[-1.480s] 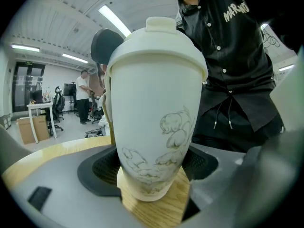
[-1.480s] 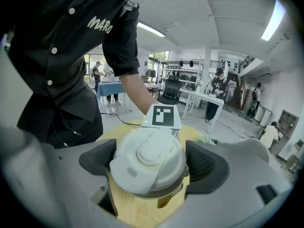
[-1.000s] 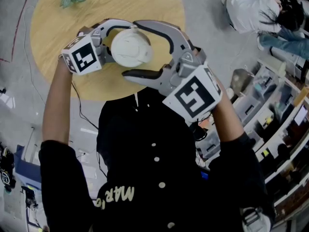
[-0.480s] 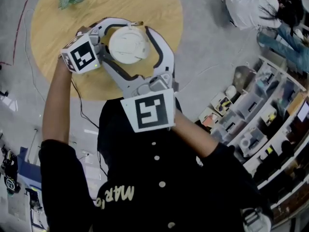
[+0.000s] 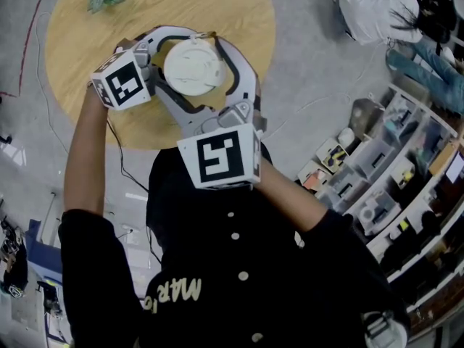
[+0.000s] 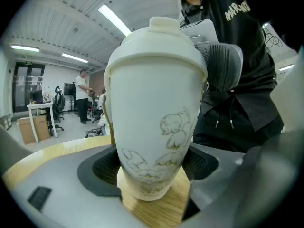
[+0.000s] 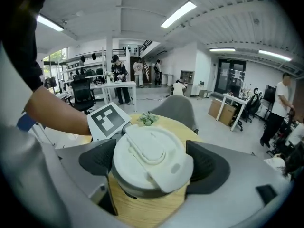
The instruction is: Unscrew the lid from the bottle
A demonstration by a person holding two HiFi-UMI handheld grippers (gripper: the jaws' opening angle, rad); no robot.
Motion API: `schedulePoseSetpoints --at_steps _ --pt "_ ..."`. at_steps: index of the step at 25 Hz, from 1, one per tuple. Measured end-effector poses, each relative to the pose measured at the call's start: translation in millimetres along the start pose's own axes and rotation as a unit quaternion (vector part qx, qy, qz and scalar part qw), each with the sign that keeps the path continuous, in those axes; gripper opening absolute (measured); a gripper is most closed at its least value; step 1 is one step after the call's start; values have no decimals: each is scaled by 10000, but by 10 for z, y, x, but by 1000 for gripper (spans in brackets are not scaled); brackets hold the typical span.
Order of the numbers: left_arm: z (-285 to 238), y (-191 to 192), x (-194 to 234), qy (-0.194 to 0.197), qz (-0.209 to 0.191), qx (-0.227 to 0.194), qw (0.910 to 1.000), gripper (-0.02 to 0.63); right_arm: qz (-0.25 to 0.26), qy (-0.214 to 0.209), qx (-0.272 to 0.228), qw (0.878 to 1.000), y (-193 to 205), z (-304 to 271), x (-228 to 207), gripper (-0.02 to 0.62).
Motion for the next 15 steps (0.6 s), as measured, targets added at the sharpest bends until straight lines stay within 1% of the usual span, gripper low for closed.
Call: schedulePoseSetpoints --at_steps 3,6,9,12,15 --pt "2 16 18 -11 13 -69 10000 379 453 -621 -207 9968 -8 -40 -48 463" --pt "2 31 25 14 24 -33 10000 379 1046 -1401 -408 9838 -10 -64 -109 463" --pt "13 61 31 25 47 13 10000 378 1569 -2104 -531 9635 -4 -99 -160 463" --pt "22 73 16 28 47 47 10000 379 1993 -2733 -571 9393 4 -115 -191 463" --pt "36 75 -15 19 33 43 10000 377 2386 -3364 -610 9089 4 -126 -208 465"
Point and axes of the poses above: the fingertips, and each gripper's own axes: z backward along the fingers, x to its left, y out of its underside, the point moved 8 cm from there along z, backward along the fingers, and after that the axes turned 3 degrees about y, right-handed, at the moved point
